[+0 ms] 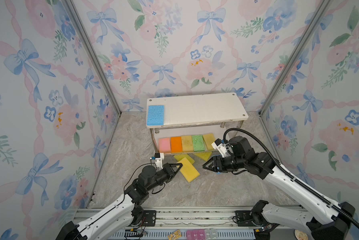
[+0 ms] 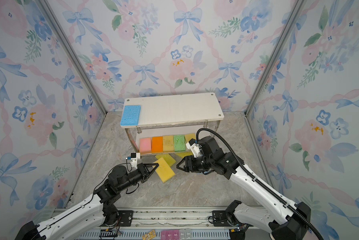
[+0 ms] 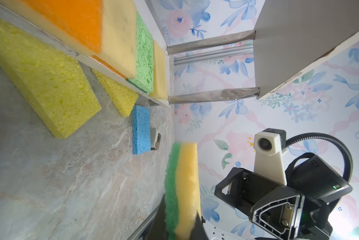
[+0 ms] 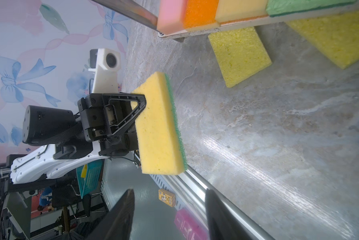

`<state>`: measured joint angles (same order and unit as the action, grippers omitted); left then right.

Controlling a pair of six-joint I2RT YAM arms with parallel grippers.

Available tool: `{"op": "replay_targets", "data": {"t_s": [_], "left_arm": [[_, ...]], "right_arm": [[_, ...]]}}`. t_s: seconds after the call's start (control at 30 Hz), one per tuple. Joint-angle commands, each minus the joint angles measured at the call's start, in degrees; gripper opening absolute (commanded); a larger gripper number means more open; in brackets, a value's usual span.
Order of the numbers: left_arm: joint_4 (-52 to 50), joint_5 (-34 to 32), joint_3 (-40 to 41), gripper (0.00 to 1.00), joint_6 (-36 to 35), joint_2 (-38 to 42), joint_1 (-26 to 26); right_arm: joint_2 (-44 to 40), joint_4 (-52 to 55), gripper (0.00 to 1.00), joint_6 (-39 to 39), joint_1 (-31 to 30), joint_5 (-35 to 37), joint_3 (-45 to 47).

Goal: Arrange cleaning sponges on a shelf
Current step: Pick up the cleaning sponge from the bottom-center of the table.

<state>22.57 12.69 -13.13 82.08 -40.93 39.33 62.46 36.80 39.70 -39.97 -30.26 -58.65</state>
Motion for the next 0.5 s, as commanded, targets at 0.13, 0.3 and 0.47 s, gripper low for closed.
{"op": "replay_targets", "data": {"t_s": [0.13,0.3,0.47], "left_arm": [[3.4,0.5,-0.9,0.12,1.6,-1.0,-0.4],[3.3,0.8,-1.3,0.12,1.4,-1.1,-0.4],[3.4,0.9,-2.0,0.12,1.3,-1.6,-0.4]], "right_arm": [[3.3,-0.9,0.58,0.2,-2.6,-0.8,-1.7],[6.3,-1.2,0.57,-0.8,-4.5,-0.8,-3.4],[8.1,-1.1,0.51,-1.6,-5.2,-0.8,-4.5]]}}
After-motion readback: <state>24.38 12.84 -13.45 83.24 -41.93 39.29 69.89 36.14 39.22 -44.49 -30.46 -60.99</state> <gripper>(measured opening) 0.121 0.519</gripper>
